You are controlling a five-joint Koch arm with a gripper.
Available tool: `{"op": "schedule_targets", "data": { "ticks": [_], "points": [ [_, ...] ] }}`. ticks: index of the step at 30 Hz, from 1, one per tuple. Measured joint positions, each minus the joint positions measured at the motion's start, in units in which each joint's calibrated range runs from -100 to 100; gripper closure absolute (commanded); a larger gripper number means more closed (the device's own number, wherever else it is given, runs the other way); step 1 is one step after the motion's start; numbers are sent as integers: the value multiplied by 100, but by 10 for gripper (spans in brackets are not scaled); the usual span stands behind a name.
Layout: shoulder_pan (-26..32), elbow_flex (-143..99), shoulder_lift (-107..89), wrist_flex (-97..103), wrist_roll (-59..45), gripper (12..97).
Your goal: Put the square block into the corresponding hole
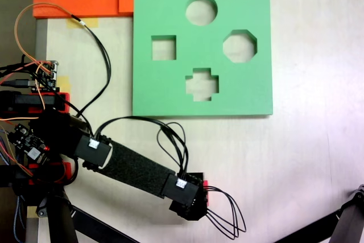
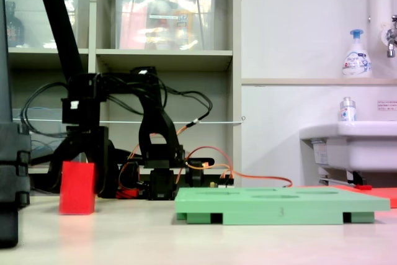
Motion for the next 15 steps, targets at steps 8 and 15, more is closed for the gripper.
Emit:
{"op": "schedule_targets", "data": {
  "ticks": [8,15],
  "points": [
    [10,-88,-369,-225,63,848],
    [15,-157,-616,-313,269,848]
  ]
}}
